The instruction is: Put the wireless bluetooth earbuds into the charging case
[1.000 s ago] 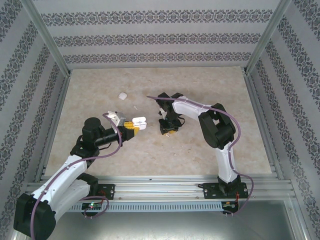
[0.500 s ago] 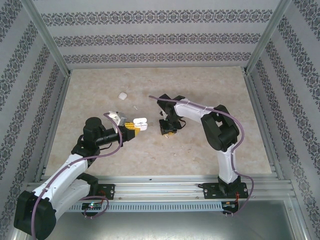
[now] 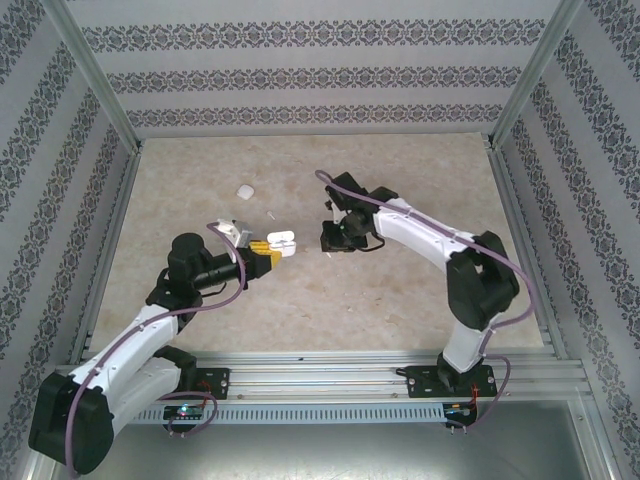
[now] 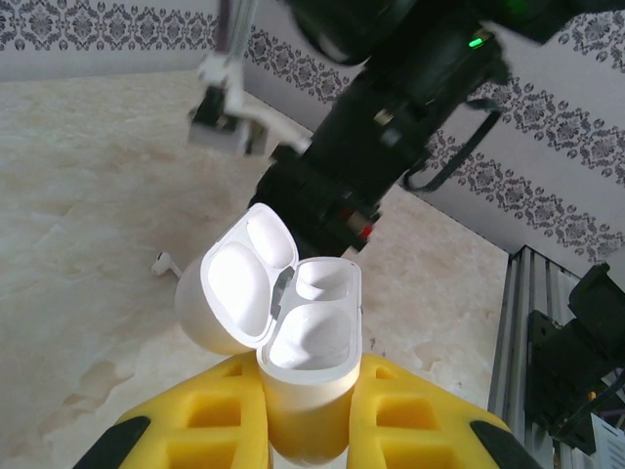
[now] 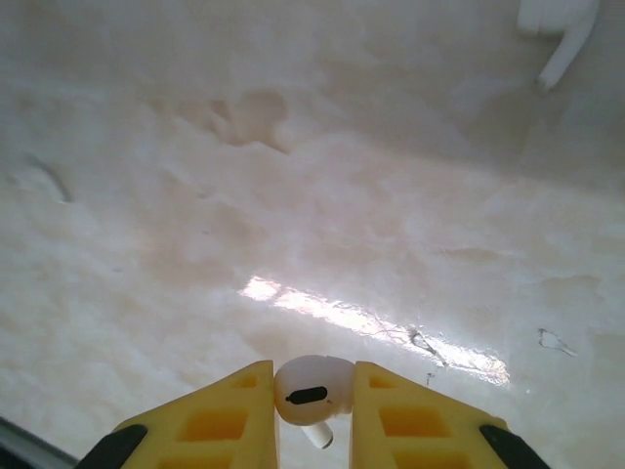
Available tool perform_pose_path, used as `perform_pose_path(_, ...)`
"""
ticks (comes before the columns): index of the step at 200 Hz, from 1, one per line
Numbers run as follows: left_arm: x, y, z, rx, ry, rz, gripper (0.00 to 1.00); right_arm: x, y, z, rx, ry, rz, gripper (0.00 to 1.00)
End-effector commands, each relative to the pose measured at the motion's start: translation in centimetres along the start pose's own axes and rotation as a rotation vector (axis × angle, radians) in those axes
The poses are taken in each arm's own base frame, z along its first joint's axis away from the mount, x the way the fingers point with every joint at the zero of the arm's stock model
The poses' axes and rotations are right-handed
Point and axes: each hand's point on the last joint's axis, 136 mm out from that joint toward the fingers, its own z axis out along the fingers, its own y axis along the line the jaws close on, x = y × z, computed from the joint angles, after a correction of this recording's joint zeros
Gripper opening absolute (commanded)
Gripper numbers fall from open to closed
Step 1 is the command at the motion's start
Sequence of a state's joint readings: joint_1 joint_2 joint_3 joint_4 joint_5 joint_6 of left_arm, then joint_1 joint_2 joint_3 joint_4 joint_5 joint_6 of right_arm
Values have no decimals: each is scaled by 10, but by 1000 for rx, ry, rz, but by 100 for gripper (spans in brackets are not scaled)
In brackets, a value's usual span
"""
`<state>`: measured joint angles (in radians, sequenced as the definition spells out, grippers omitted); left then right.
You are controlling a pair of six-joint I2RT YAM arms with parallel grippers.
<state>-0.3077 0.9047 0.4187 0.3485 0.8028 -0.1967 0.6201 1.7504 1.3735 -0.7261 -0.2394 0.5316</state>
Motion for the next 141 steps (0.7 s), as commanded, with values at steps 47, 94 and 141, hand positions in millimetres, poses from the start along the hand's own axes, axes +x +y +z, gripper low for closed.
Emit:
perform_pose_path(47, -39, -7, 13, 8, -88, 149, 0, -22, 46, -113, -80, -433, -96, 18)
perform_pose_path(94, -55, -11, 27, 14, -121, 187, 0, -16, 88, -167, -235, -655, -196, 17)
perform_pose_path(141, -59, -16, 35, 18, -132, 194, 0, -13, 123, -176, -351, -709, -263, 17)
